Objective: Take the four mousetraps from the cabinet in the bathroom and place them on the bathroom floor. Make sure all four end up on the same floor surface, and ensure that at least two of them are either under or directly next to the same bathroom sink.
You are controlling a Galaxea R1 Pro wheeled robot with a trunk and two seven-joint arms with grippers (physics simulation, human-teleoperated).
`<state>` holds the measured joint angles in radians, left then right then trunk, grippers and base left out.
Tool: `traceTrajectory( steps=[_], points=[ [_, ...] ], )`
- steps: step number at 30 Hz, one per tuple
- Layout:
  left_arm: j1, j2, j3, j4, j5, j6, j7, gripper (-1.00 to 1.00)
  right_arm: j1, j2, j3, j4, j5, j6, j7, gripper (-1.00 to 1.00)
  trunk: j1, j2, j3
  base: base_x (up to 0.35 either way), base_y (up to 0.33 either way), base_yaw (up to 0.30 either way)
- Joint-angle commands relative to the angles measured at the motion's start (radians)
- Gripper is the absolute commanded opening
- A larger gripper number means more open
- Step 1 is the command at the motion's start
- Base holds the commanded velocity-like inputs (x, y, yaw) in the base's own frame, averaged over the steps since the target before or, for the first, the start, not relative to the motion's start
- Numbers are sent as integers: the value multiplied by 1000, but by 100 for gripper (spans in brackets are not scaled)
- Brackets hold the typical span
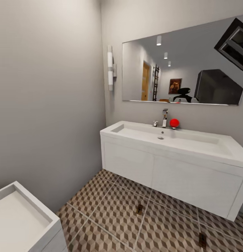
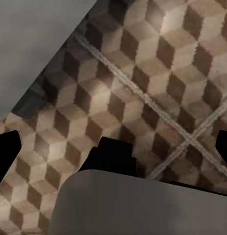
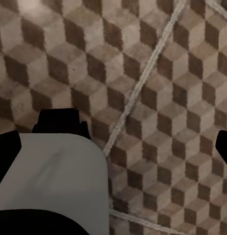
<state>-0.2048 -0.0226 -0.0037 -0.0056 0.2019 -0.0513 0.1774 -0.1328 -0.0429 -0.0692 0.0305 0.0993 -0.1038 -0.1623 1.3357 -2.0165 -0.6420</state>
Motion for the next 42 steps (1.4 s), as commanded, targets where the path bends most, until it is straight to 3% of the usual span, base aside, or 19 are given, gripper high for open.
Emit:
traceTrajectory(
  steps=[1,42],
  points=[
    [-1,0,-1,1,7,-4,2,100,-1,0,-7,3,10,-6,-3,100,0,0,-1,0,0,276],
    [-1,0,-1,1,7,-4,2,100,-2,1,-7,3,11,-5,-4,100,0,0,-1,0,0,265]
  ],
)
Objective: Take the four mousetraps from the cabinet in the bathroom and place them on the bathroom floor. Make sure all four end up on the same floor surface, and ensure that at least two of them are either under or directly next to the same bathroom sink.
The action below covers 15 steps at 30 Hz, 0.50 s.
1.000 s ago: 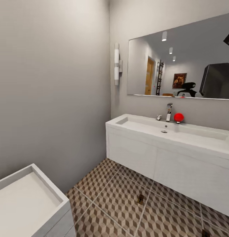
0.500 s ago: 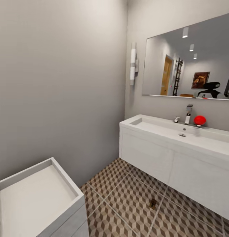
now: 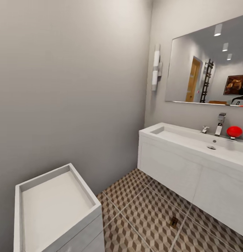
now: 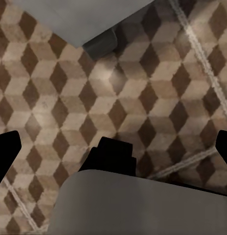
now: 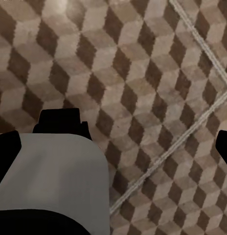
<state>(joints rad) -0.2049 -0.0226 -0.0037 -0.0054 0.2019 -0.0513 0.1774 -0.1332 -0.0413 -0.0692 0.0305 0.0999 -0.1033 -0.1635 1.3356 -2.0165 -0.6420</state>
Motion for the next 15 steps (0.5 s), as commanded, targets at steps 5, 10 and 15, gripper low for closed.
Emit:
traceTrajectory(
  steps=[5,10,15],
  points=[
    [-1,0,-1,1,7,-4,2,100,-1,0,-8,3,11,-6,-3,100,0,0,-1,0,0,56],
    [-1,0,-1,1,7,-4,2,100,-1,0,-8,3,11,-6,-3,100,0,0,-1,0,0,33],
    [-1,0,-1,1,6,-4,2,100,-2,0,-8,3,11,-8,-3,100,0,0,-1,0,0,158]
  ],
)
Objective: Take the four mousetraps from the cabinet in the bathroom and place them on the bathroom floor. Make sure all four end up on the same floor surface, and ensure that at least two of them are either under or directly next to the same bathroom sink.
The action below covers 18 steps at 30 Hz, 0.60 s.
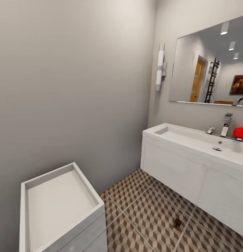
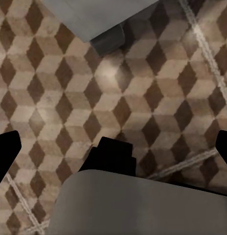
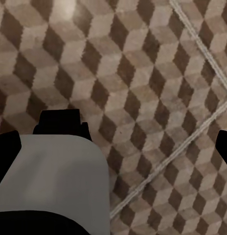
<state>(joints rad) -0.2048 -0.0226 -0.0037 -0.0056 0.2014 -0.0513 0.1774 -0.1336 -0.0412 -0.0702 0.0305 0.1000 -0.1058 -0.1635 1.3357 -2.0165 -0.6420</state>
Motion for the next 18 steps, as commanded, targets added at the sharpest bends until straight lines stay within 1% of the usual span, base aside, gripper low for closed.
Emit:
traceTrajectory(
  steps=[1,18],
  points=[
    [-1,0,-1,1,7,-4,2,100,-1,0,-8,3,10,-6,-3,100,0,0,-1,0,0,214],
    [-1,0,-1,2,6,-3,2,100,-1,0,-8,3,9,-14,-4,100,0,0,-1,0,0,256]
  ],
)
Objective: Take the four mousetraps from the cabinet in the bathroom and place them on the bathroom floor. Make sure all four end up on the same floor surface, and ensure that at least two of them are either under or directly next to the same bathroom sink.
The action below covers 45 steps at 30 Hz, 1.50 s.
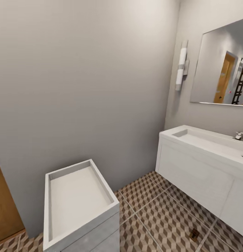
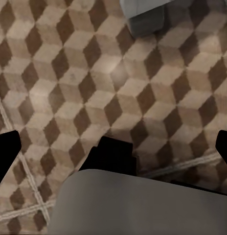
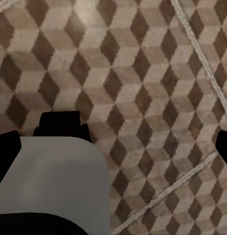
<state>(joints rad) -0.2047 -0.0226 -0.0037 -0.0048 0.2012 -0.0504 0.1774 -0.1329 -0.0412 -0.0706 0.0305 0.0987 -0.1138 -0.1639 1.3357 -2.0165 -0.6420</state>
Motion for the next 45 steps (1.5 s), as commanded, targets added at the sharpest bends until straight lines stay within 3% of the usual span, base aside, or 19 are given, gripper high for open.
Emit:
traceTrajectory(
  steps=[1,45],
  points=[
    [-1,0,-1,1,7,-4,2,100,-1,0,-8,3,10,-6,-3,100,0,0,-1,0,0,268],
    [-1,-2,-1,1,7,-6,2,100,-1,-1,-9,3,12,-7,-3,100,0,0,-1,0,0,269]
  ],
)
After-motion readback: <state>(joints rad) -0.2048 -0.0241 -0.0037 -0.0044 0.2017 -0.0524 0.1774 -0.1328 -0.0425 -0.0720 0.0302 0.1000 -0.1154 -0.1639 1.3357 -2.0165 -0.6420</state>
